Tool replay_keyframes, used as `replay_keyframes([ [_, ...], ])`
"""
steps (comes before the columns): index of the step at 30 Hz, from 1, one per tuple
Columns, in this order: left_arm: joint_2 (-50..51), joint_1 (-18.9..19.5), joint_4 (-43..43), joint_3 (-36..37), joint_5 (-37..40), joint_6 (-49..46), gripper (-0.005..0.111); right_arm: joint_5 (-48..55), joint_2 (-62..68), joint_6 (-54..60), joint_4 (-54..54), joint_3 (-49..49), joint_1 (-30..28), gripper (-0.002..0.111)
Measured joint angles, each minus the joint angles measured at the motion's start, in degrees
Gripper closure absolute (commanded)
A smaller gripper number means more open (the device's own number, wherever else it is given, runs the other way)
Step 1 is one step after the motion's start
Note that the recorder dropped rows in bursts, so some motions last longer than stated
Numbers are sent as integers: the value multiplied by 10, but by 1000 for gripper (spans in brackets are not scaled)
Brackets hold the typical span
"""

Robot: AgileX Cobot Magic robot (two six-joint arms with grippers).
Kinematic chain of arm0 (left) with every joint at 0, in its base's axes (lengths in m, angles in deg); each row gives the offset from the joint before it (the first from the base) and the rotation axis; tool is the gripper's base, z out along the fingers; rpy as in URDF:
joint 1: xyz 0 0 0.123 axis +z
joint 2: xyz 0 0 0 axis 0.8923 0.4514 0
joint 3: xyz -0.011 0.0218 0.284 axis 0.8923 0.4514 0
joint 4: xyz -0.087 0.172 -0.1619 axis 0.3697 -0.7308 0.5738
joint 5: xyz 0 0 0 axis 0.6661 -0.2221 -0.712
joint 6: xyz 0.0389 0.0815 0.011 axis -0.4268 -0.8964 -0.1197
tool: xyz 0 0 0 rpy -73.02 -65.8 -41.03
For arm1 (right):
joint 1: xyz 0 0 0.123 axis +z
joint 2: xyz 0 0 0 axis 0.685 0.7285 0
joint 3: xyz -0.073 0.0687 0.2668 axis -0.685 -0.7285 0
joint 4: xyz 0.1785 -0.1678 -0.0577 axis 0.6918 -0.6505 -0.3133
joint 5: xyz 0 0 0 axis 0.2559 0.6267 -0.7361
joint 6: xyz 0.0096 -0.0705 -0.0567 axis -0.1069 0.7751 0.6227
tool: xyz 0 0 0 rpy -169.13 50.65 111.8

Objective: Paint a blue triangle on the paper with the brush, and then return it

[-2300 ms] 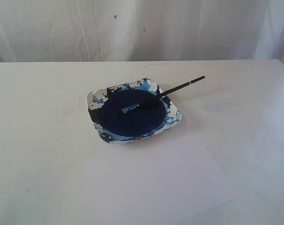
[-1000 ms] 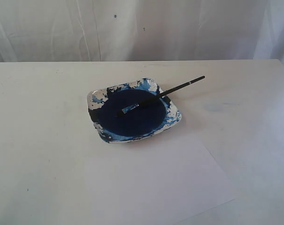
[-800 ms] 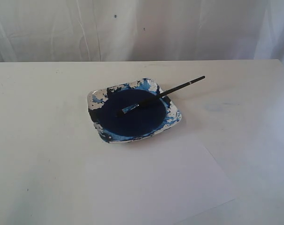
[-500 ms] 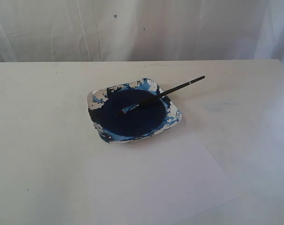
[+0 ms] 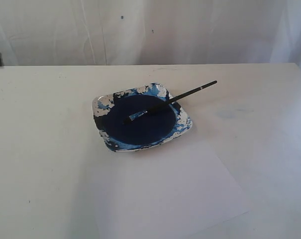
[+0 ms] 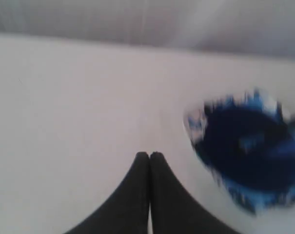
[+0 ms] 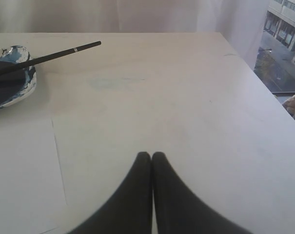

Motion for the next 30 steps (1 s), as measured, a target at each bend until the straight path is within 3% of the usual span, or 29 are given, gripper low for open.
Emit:
replay_keyframes([
  [2, 77, -37, 150, -3, 95, -179, 107, 0, 0, 0, 0, 0, 0, 108],
  [3, 120, -50, 294, -3, 172, -324, 107, 0, 0, 0, 0, 0, 0, 108],
  [5, 175, -57, 417, -4, 276, -483, 107, 0, 0, 0, 0, 0, 0, 108],
  [7, 232, -58, 465, -4, 342, -550, 107, 0, 0, 0, 0, 0, 0, 108],
  [11, 317, -58, 486, 1, 330, -598, 107, 0, 0, 0, 0, 0, 0, 108],
  [16, 404, -58, 522, 2, 252, -611, 107, 0, 0, 0, 0, 0, 0, 108],
  [30, 437, -58, 545, 2, 145, -616, 107, 0, 0, 0, 0, 0, 0, 108],
])
